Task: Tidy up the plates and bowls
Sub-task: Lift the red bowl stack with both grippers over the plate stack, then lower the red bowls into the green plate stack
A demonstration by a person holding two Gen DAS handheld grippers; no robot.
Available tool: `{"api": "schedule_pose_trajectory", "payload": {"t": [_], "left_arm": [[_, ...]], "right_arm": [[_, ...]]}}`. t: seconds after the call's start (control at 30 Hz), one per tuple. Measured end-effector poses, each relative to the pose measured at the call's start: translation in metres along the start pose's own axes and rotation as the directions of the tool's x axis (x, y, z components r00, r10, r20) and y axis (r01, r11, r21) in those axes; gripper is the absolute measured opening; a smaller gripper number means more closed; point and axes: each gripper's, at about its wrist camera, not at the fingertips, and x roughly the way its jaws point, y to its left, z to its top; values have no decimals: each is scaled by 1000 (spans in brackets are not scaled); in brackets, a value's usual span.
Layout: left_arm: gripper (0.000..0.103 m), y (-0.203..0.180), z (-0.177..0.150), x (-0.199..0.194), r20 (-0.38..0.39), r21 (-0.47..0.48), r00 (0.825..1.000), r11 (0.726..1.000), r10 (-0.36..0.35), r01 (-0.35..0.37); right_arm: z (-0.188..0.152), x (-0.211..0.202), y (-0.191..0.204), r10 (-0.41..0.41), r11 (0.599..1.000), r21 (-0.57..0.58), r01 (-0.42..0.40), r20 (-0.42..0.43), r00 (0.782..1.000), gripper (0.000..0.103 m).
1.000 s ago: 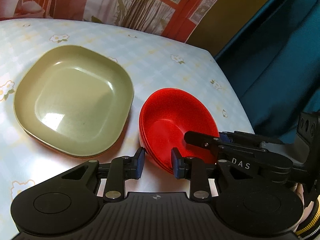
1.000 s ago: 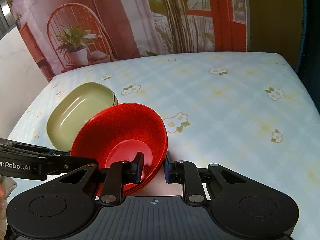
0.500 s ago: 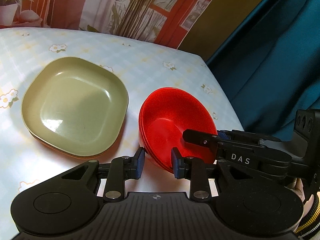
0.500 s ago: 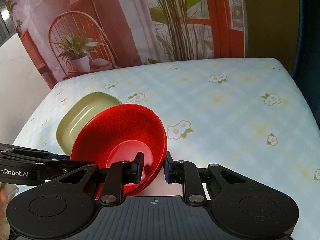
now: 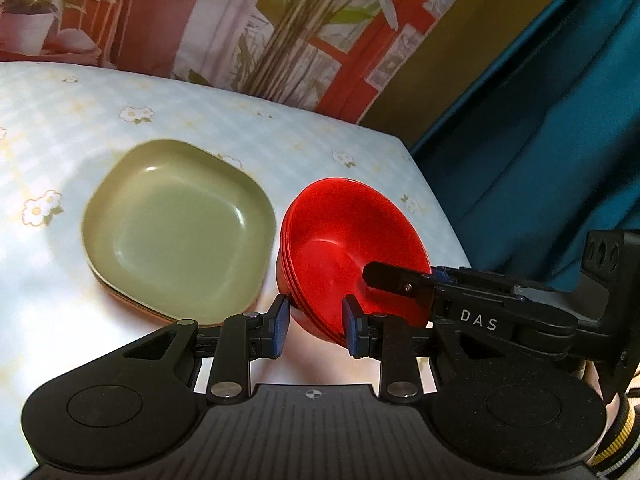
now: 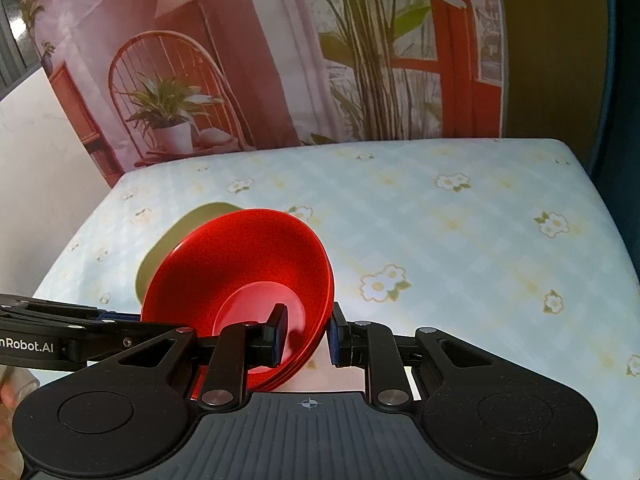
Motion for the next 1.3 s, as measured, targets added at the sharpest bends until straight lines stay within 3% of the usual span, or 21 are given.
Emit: {"api": "schedule_pose_trajectory", "payload": {"t": [0.63, 1.3], "left_arm": [[30, 50, 21, -24, 18, -24, 999, 999, 34, -34], [30, 75, 28, -10, 18, 13, 993, 993, 117, -117]], "right_arm": [[28, 44, 53, 33, 999, 5, -33, 17, 999, 20], [24, 89, 80, -4, 1000, -2, 4, 8, 1000, 21]]}}
